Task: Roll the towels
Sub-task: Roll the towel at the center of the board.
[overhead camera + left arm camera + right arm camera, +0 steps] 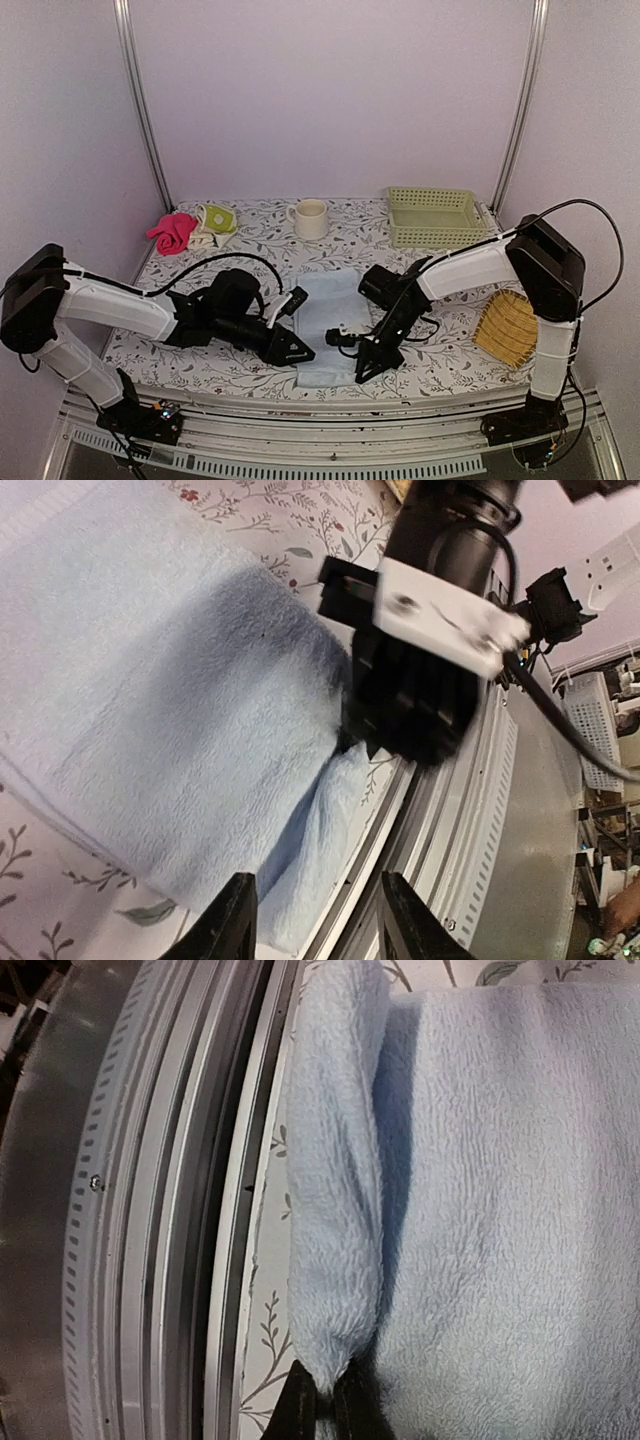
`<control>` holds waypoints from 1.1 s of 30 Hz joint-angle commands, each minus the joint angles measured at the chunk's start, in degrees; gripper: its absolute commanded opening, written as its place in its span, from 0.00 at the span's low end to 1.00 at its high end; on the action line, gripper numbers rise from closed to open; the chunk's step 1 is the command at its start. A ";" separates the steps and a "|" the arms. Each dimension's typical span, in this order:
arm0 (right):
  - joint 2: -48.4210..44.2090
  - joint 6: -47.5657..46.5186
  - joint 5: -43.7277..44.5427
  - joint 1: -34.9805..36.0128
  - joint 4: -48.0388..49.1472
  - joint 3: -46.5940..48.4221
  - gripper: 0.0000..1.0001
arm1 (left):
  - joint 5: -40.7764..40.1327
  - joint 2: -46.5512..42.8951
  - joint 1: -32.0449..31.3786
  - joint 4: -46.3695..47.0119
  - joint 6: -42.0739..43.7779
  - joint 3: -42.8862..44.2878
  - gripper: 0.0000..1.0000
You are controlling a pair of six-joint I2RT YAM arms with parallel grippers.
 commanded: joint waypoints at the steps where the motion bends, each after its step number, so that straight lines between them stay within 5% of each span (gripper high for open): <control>1: 10.14 -0.62 -13.70 -4.90 -14.10 7.29 0.03 | -17.69 -9.51 -6.13 0.32 6.24 -6.14 0.41; 8: 20.18 -2.31 -19.19 -7.39 -25.15 16.25 0.03 | -35.08 -12.18 -20.35 -4.13 21.74 -5.77 0.33; 14: 20.58 -1.55 -18.68 -7.44 -24.78 16.79 0.03 | -42.58 -1.17 -23.25 -10.50 34.79 4.87 0.47; 18: 20.96 -1.29 -18.41 -7.40 -24.44 16.71 0.03 | -42.68 5.40 -23.32 -10.13 42.12 8.37 0.47; 33: 21.65 -1.55 -18.70 -7.44 -24.68 16.98 0.03 | -42.73 13.60 -23.26 -8.21 43.67 10.82 0.31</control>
